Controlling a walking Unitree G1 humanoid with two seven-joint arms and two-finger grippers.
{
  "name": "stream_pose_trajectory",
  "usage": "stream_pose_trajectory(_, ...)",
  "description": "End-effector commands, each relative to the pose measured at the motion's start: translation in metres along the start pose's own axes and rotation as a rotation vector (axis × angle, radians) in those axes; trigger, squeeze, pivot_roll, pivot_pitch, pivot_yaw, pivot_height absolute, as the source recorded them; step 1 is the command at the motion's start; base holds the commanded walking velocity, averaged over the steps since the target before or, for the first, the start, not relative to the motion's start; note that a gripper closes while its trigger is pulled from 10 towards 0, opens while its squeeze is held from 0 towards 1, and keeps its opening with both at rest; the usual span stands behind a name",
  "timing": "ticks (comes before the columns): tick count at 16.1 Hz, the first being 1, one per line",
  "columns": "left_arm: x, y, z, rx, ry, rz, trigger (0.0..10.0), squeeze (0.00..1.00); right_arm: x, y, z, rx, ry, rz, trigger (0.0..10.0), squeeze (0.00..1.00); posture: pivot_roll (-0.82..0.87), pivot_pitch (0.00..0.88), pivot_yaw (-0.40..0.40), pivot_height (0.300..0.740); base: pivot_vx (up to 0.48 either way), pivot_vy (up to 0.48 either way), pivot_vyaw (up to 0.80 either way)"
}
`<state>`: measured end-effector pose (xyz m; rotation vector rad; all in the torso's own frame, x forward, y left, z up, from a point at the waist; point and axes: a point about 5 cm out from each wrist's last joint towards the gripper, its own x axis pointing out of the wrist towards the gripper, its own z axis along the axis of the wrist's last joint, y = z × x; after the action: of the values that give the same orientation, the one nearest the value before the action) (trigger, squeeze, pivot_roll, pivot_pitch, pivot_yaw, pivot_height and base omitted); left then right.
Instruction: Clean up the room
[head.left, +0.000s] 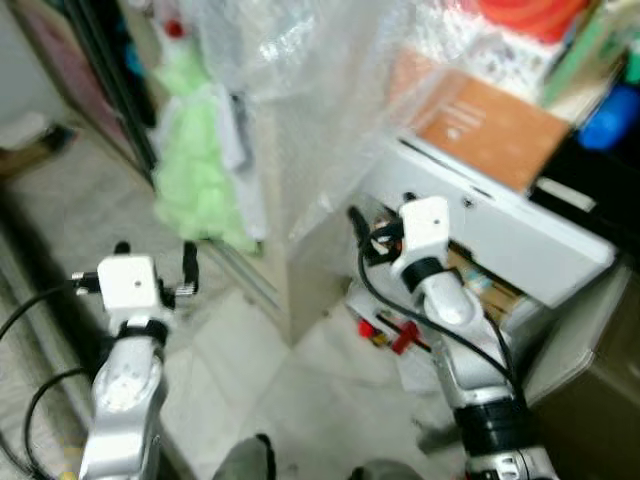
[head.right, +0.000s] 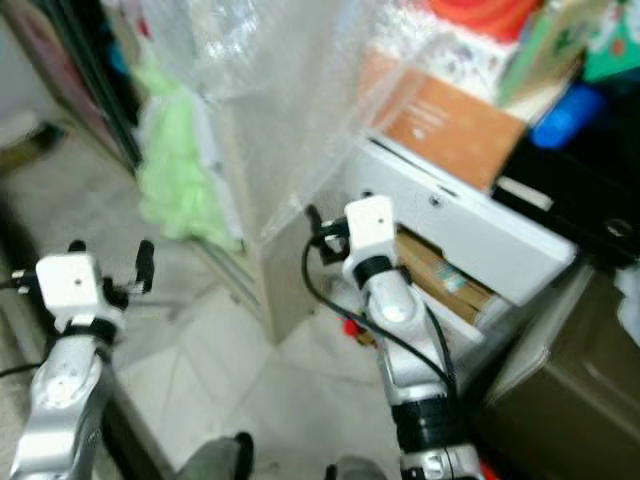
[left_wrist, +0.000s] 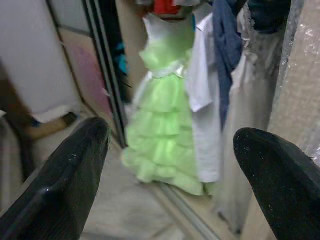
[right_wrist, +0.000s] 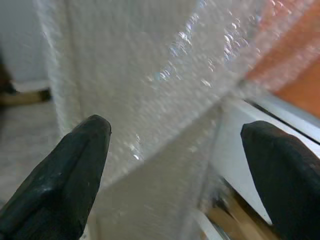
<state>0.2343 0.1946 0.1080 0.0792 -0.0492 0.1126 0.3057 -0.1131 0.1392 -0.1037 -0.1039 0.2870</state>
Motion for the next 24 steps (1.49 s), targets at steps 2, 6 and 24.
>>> stream_pose_trajectory(2,-0.024,0.004,-0.006,0.019,0.039,-0.041,10.0,0.0,-0.019,-0.023,-0.012,-0.003,0.032,-0.091,10.0,0.0,-0.09,0.079,0.005,0.74,0.0,0.0,0.0)
stream_pose_trajectory(6,-0.045,0.007,-0.013,0.05,0.082,-0.042,10.0,0.0,-0.028,-0.031,-0.024,-0.017,0.081,-0.136,10.0,0.0,-0.07,0.094,0.005,0.74,0.0,0.0,0.0)
stream_pose_trajectory(24,-0.037,-0.001,-0.008,-0.025,0.055,-0.027,10.0,0.0,-0.017,-0.014,-0.031,-0.039,0.109,-0.097,10.0,0.0,-0.07,0.112,-0.007,0.74,0.0,0.0,0.18)
